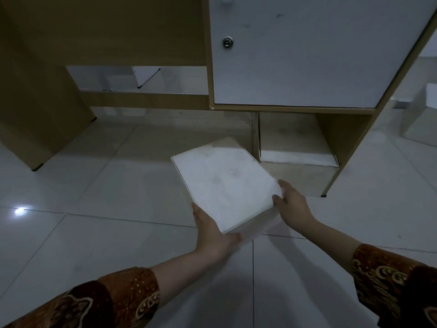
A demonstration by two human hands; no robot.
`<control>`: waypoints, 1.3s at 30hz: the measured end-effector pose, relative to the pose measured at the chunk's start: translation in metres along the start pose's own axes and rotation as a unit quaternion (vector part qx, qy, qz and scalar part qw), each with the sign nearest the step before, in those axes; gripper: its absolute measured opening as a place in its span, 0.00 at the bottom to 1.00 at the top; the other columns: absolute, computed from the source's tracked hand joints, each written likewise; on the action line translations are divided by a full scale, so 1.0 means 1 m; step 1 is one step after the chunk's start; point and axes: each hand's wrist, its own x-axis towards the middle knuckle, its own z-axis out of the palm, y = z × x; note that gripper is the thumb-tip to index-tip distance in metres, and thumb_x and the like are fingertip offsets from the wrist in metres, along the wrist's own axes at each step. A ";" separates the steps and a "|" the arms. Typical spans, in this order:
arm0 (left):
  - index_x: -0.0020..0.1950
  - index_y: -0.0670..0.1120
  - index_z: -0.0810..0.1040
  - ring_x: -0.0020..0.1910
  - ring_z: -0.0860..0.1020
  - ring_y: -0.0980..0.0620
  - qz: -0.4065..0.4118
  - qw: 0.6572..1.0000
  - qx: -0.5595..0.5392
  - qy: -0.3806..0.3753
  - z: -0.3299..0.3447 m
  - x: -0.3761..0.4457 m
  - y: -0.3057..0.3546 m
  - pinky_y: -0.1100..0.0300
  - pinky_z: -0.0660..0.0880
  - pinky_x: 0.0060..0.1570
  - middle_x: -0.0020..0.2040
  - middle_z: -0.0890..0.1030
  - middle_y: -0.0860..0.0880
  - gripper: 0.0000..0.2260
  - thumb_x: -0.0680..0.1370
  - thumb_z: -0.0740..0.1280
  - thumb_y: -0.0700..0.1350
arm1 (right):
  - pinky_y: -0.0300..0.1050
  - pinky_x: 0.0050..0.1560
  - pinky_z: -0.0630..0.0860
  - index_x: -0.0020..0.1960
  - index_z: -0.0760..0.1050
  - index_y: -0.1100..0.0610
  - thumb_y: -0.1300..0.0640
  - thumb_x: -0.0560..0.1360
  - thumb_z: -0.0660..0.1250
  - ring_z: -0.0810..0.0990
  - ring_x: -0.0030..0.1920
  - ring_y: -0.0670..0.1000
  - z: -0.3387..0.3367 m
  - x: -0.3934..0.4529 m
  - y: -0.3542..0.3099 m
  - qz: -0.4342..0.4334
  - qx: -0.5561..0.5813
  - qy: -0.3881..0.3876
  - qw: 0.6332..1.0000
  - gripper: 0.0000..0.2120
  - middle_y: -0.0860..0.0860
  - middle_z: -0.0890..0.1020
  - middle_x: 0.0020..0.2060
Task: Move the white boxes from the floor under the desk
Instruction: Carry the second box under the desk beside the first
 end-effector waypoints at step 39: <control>0.77 0.41 0.43 0.77 0.46 0.37 0.152 0.795 0.584 -0.060 -0.030 0.163 0.042 0.46 0.50 0.75 0.78 0.46 0.35 0.29 0.80 0.54 0.45 | 0.63 0.73 0.48 0.76 0.34 0.55 0.52 0.77 0.60 0.39 0.77 0.60 0.011 0.071 -0.016 -0.126 -0.439 -0.120 0.881 0.41 0.53 0.37 0.77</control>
